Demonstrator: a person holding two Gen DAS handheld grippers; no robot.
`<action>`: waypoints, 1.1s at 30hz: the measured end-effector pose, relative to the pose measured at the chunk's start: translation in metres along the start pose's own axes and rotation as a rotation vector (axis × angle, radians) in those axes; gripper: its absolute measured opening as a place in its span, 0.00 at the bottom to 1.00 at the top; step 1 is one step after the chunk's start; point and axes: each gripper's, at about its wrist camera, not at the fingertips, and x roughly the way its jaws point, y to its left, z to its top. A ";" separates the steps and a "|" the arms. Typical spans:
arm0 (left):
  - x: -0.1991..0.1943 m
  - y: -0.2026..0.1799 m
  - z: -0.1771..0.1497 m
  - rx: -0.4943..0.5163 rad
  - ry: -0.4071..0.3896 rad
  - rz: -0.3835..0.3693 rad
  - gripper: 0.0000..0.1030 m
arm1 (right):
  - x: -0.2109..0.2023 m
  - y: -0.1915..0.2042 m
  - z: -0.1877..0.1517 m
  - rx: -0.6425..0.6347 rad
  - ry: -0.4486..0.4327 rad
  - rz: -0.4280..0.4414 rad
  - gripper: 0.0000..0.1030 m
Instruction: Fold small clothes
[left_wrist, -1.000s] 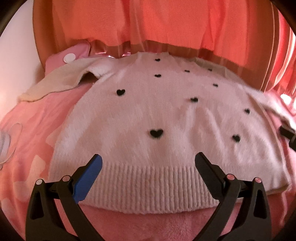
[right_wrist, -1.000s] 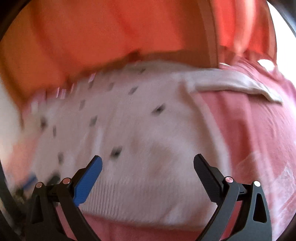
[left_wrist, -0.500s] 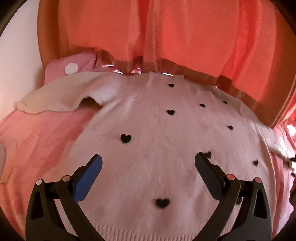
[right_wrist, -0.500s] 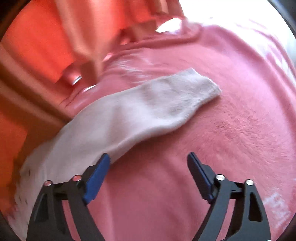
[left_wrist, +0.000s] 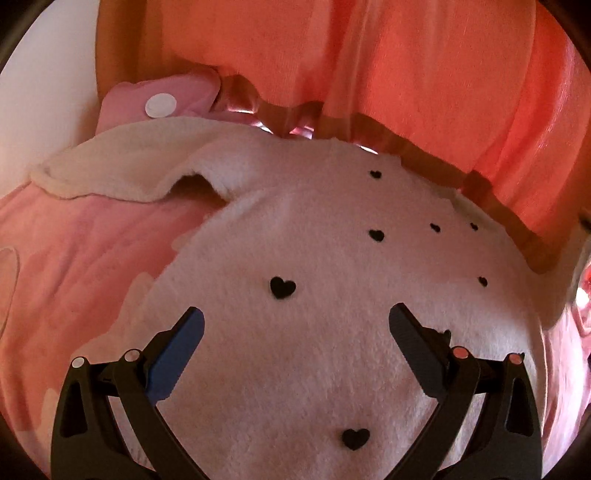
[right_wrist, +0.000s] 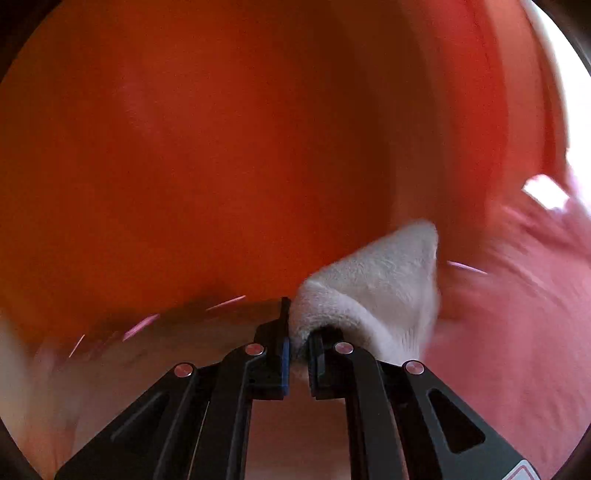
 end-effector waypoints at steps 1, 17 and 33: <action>0.000 0.001 0.001 -0.003 -0.003 -0.004 0.95 | 0.005 0.034 -0.011 -0.064 0.038 0.057 0.13; 0.013 0.038 0.018 -0.160 0.043 -0.096 0.95 | 0.005 0.014 -0.117 0.216 0.384 0.056 0.41; 0.005 0.038 0.022 -0.154 0.015 -0.107 0.95 | 0.031 0.042 -0.002 0.238 0.117 -0.005 0.06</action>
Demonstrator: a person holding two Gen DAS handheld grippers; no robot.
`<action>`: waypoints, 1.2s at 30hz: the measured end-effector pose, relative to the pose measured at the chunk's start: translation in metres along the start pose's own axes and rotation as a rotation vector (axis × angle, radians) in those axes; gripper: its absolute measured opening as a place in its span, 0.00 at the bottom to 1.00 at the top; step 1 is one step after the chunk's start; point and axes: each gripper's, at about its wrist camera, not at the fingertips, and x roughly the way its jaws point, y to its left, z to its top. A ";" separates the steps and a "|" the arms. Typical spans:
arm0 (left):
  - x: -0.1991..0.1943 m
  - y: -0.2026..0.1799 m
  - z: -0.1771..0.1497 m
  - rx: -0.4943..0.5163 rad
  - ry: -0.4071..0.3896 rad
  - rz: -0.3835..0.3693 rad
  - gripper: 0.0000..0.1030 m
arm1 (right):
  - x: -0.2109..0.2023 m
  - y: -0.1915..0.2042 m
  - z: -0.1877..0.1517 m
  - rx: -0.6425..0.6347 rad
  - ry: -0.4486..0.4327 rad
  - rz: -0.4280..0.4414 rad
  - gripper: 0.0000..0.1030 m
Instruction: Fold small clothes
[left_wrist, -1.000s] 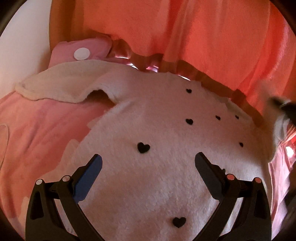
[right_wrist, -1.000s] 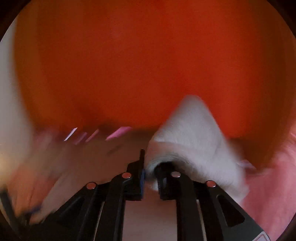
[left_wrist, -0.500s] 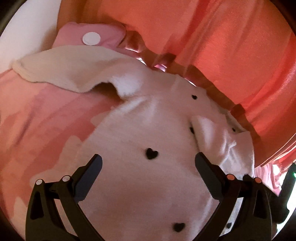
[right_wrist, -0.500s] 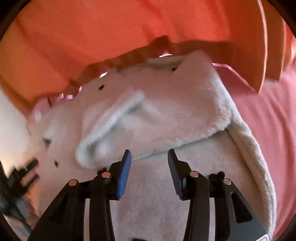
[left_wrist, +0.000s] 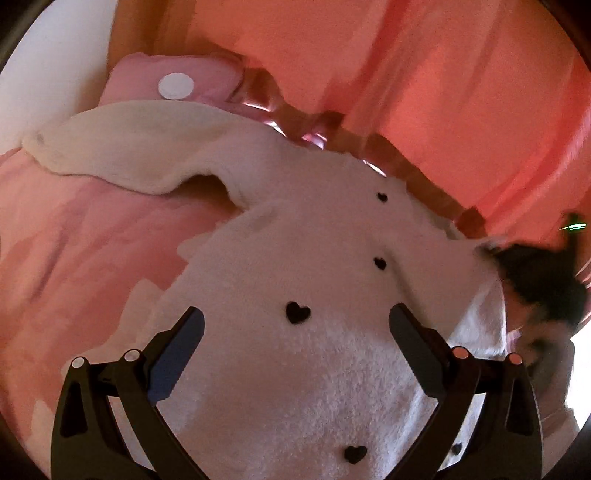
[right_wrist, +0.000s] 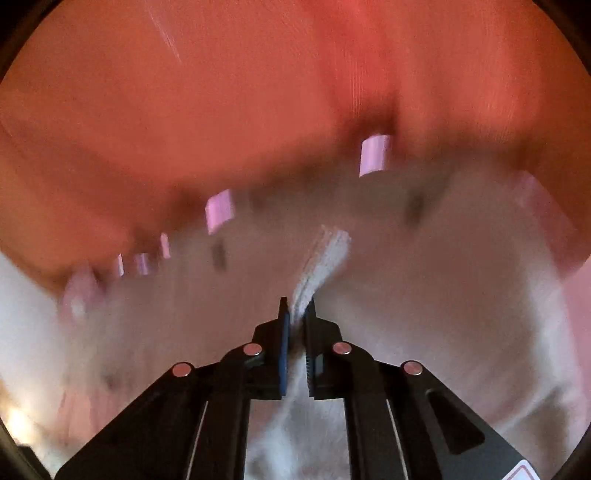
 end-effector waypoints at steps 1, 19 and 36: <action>-0.002 0.002 0.002 -0.013 -0.010 -0.004 0.95 | -0.027 0.011 0.016 -0.026 -0.104 -0.014 0.06; 0.008 0.027 0.015 -0.116 0.001 -0.037 0.95 | -0.041 -0.014 -0.041 -0.232 0.182 0.001 0.40; 0.119 -0.023 0.047 -0.070 0.141 -0.017 0.36 | 0.009 -0.180 -0.021 0.031 0.211 -0.101 0.21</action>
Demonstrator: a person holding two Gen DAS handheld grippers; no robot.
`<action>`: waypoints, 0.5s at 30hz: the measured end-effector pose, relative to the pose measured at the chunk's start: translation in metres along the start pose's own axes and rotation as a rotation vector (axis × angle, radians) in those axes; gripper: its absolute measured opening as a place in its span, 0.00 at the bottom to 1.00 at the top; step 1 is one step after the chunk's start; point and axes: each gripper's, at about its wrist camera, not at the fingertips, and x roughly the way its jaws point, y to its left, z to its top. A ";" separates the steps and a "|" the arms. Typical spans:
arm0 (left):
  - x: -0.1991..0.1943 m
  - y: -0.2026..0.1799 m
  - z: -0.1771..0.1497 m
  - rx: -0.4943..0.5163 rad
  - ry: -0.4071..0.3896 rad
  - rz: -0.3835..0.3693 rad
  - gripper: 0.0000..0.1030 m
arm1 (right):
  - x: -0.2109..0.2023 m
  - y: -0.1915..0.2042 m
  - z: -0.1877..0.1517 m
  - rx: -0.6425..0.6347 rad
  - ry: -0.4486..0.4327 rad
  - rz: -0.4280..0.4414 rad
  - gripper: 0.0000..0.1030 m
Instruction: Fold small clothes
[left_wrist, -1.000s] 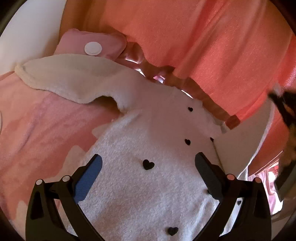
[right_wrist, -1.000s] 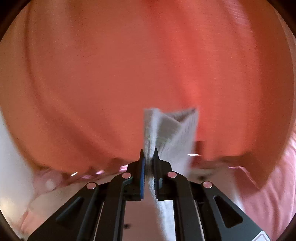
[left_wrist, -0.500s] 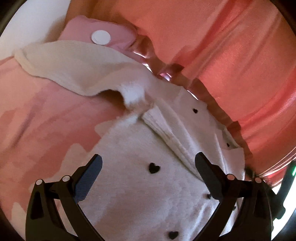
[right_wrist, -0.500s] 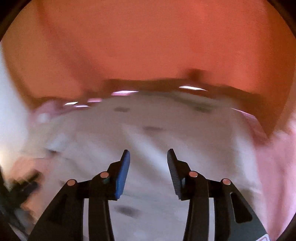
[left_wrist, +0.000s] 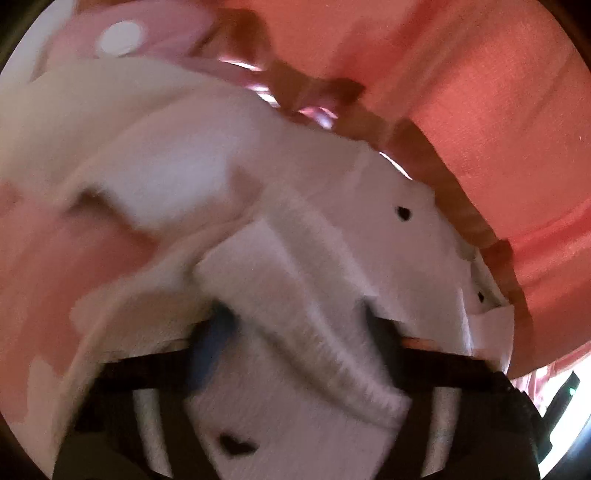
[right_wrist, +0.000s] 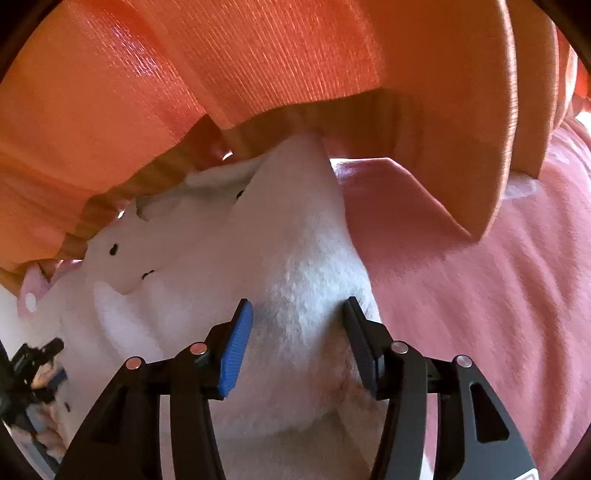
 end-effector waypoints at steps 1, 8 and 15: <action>0.003 -0.003 0.005 0.007 0.001 -0.004 0.16 | -0.002 -0.005 0.004 -0.004 0.007 0.033 0.05; -0.041 -0.008 0.021 0.009 -0.219 -0.180 0.07 | -0.071 -0.053 0.024 0.142 -0.237 0.143 0.03; 0.013 0.003 -0.012 0.050 -0.096 -0.071 0.07 | -0.040 -0.091 0.018 0.187 -0.116 -0.007 0.03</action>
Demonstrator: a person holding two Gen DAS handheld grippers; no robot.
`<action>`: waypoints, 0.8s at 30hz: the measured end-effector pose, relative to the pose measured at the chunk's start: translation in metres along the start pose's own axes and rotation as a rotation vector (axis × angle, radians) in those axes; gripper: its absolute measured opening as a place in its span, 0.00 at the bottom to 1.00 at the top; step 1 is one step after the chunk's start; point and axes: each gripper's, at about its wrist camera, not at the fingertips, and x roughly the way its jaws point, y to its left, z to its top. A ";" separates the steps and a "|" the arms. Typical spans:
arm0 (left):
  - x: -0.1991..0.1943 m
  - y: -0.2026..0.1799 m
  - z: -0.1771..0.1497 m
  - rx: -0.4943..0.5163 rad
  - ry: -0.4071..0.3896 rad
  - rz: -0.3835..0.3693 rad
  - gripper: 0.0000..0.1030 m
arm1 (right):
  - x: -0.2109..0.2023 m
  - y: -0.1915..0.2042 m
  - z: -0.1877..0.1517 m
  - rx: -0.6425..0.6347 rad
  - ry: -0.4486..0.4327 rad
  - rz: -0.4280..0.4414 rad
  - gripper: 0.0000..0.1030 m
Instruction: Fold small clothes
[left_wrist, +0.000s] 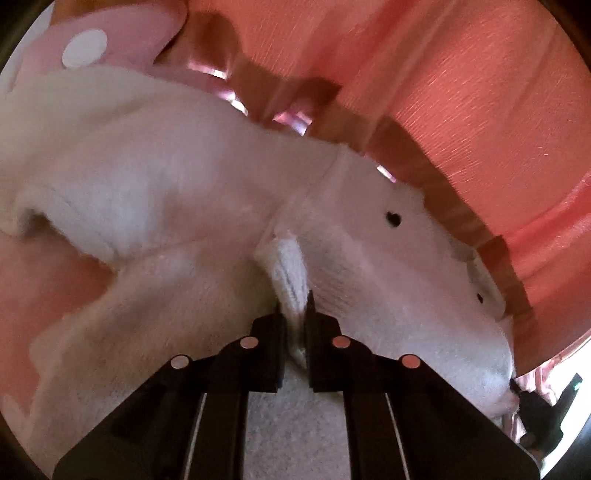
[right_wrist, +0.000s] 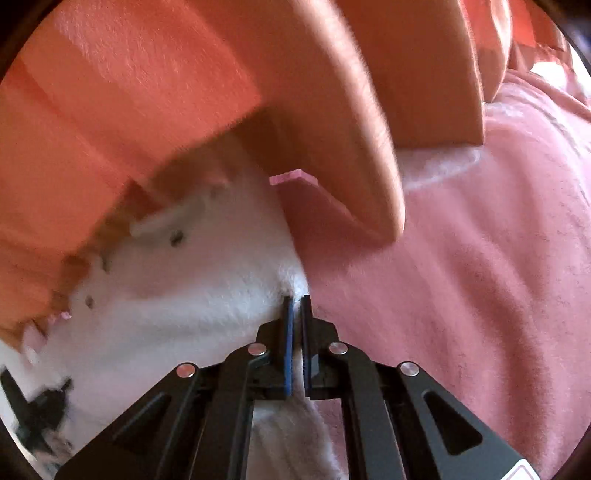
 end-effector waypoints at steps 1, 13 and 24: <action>-0.002 0.000 0.001 -0.012 -0.004 -0.012 0.07 | -0.016 0.008 0.009 -0.021 -0.043 0.022 0.03; -0.003 0.013 -0.002 -0.067 -0.004 -0.064 0.10 | -0.054 0.012 0.008 -0.126 -0.054 -0.108 0.09; -0.041 0.039 0.010 -0.109 -0.028 -0.072 0.40 | -0.064 0.044 0.002 -0.280 0.021 -0.184 0.11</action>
